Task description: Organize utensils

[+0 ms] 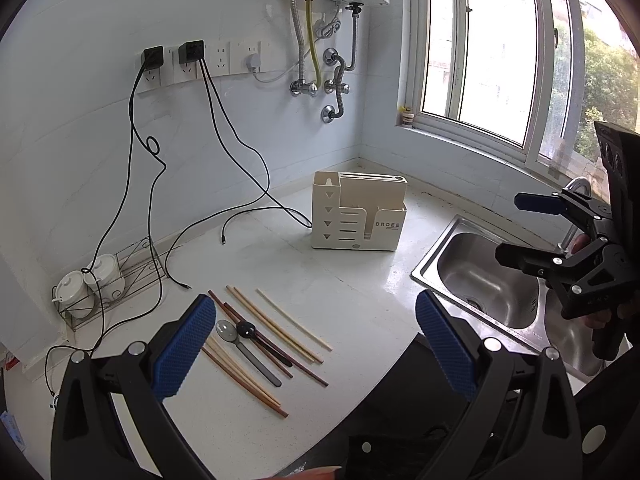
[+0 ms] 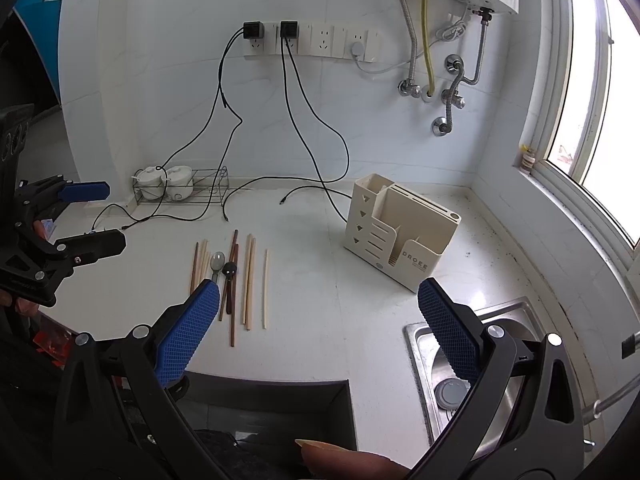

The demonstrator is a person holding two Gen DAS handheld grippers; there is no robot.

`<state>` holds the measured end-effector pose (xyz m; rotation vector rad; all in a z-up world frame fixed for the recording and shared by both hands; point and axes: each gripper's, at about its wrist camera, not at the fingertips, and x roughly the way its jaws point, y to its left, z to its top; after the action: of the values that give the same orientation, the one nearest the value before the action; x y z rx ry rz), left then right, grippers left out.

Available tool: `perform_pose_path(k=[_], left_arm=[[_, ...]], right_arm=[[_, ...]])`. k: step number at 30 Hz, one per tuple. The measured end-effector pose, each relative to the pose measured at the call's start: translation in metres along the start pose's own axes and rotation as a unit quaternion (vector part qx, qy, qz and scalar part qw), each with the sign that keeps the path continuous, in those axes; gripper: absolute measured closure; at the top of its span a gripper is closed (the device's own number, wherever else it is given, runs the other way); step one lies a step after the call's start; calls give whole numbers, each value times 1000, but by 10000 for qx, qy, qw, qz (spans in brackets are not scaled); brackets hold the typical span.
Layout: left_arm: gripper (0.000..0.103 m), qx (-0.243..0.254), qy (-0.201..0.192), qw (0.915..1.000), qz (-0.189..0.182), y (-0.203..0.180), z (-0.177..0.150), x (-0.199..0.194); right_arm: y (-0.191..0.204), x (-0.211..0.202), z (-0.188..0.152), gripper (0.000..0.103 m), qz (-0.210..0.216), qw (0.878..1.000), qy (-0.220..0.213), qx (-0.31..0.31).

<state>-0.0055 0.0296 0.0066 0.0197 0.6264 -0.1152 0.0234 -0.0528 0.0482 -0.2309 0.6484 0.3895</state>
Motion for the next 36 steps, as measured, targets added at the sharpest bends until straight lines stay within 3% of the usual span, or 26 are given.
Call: perform_pose_path(k=[9, 17, 27, 31, 33, 36], left_arm=[[5, -21, -32, 9999, -110, 8, -4, -5], [5, -477, 161, 9982, -328, 37, -17, -5], [5, -847, 382, 9940, 575, 73, -26, 10], [5, -1367, 529, 9877, 553, 88, -26, 25], [5, -1591, 560, 9823, 817, 95, -28, 34], [5, -1550, 741, 9763, 1320, 100, -28, 52]], right_arm=[[12, -1, 2, 8, -112, 9999, 9, -54], [33, 13, -1, 8, -196, 9995, 249, -66], [46, 75, 5, 8, 371, 9963, 769, 111], [40, 113, 14, 8, 749, 9927, 942, 121], [38, 135, 18, 8, 934, 9904, 1011, 120], [34, 173, 23, 8, 1189, 9852, 1222, 146]])
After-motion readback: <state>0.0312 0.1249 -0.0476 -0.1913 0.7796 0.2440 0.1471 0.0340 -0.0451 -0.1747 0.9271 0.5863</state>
